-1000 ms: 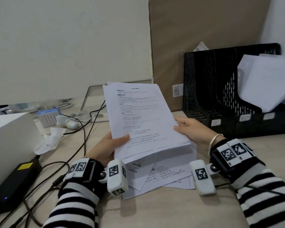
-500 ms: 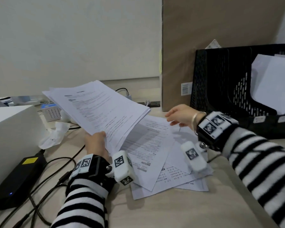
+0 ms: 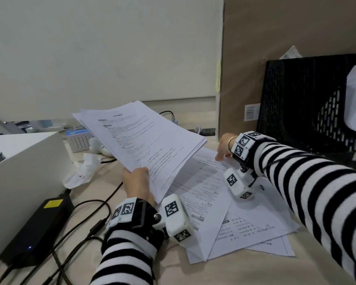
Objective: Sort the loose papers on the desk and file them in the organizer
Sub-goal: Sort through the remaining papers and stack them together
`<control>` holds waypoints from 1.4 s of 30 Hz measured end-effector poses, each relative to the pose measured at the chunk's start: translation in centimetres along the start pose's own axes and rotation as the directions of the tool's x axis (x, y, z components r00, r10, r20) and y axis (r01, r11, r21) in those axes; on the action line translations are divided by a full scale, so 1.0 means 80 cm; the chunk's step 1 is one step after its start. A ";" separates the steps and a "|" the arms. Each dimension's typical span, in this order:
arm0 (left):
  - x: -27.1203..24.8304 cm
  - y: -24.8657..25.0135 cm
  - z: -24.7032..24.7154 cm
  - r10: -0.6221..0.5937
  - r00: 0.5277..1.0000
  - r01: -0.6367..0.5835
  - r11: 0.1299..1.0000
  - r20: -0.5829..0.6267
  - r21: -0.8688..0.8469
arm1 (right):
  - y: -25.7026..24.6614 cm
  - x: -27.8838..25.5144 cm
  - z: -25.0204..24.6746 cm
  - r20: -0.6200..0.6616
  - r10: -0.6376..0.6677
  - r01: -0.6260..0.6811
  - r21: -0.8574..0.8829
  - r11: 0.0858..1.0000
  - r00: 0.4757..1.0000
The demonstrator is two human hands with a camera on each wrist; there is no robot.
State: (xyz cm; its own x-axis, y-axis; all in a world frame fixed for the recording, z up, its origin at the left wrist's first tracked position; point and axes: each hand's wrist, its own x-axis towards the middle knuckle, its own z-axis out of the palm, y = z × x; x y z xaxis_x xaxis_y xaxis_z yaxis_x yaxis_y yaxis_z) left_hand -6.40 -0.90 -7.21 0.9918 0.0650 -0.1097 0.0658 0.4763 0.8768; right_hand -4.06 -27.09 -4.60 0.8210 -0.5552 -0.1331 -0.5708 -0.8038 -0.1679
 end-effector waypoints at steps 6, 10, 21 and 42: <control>0.009 0.002 -0.003 0.036 0.998 -0.037 0.999 -0.042 -0.025 | 0.023 -0.052 -0.035 -0.248 0.053 0.026 0.306 0.952 0.967; 0.007 0.006 -0.004 0.084 0.991 -0.087 0.996 -0.103 -0.030 | 0.057 -0.099 -0.047 -0.371 0.199 0.165 0.749 0.642 0.907; -0.003 -0.007 0.001 0.075 0.982 -0.104 0.981 0.172 0.163 | 0.071 -0.207 0.008 -0.247 0.088 0.258 0.955 -0.146 0.965; -0.015 -0.031 0.020 -0.110 0.863 -0.001 0.975 0.493 0.220 | 0.063 -0.209 0.036 -0.086 -0.086 0.100 0.977 0.186 0.993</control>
State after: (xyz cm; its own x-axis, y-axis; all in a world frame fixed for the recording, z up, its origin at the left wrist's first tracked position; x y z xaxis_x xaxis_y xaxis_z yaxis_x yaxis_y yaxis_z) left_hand -7.60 -3.55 -8.54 0.9028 -0.4282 0.0393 0.0870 0.2715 0.9585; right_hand -20.69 -21.28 -6.07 0.8652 -0.5002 -0.0341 -0.0372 0.0038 -0.9993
